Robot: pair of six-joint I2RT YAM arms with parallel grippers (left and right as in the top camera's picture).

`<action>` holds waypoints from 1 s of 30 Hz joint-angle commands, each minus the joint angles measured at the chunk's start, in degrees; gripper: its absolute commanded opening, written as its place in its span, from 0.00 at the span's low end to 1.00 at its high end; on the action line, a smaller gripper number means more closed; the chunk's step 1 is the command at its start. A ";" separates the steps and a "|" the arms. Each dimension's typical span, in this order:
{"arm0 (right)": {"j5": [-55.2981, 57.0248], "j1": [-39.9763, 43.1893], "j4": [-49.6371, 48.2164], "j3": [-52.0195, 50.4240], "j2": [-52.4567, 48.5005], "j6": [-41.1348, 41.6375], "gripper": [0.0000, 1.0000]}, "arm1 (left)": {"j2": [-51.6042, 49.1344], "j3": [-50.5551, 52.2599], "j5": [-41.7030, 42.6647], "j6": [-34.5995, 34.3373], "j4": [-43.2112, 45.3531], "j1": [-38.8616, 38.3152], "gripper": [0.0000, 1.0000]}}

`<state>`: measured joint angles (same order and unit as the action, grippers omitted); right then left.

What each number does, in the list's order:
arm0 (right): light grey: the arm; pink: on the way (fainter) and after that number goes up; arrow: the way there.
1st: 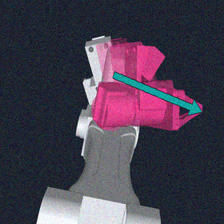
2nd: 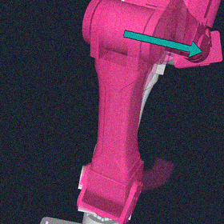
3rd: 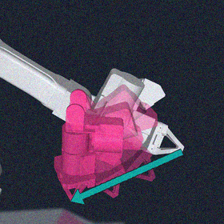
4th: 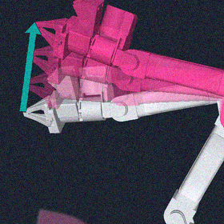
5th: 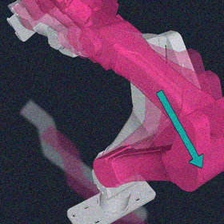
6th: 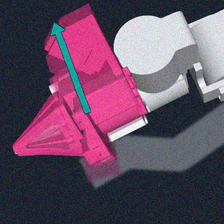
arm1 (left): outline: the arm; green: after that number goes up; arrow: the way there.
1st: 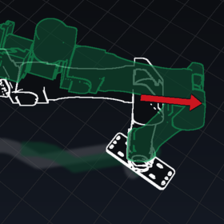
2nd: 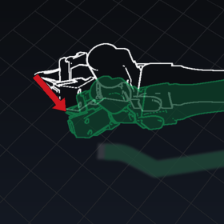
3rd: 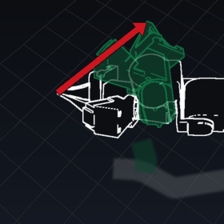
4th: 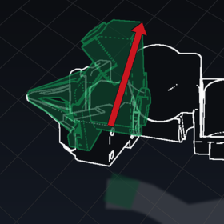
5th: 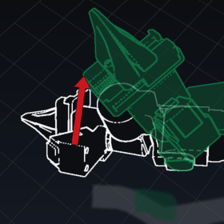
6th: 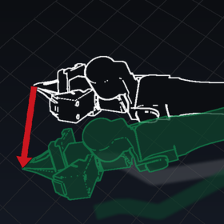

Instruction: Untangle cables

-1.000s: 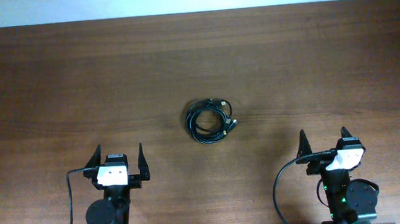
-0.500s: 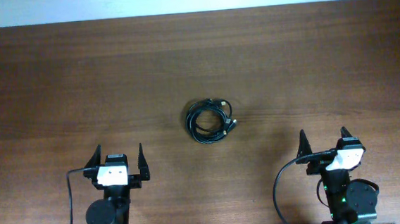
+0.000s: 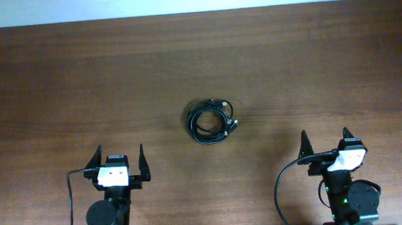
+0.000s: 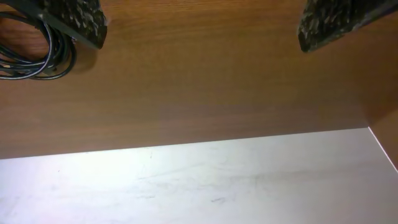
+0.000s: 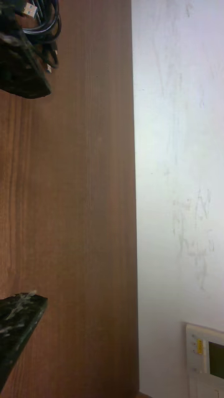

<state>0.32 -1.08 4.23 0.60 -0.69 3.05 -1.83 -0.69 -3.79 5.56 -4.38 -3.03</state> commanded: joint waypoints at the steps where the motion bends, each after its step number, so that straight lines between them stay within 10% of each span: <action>1: -0.74 0.39 0.35 -0.28 0.50 0.44 0.99 | 0.28 0.15 -1.14 1.33 0.09 0.17 0.99; 5: -1.46 0.39 -0.50 -0.28 0.50 1.05 0.99 | 0.28 0.15 -1.66 1.62 1.22 0.20 0.99; 11: -26.08 0.39 -17.53 6.93 0.42 0.42 0.99 | 0.28 -1.62 18.88 -2.54 17.18 0.20 0.99; 16: -21.46 0.39 14.25 34.32 -6.84 -2.84 0.99 | -0.48 -12.96 20.68 -19.91 19.08 0.20 0.99; 22: -26.51 0.39 45.79 64.08 -24.00 3.48 0.99 | -17.16 -37.27 32.59 -21.03 3.28 0.20 0.99; 30: -50.84 0.42 52.19 67.80 -26.71 3.45 0.99 | -26.34 -52.94 56.08 -21.18 -2.82 0.20 0.99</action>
<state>-46.24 -1.08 56.27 68.14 -26.96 6.09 -27.92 -53.23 44.27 -14.94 -3.70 -2.96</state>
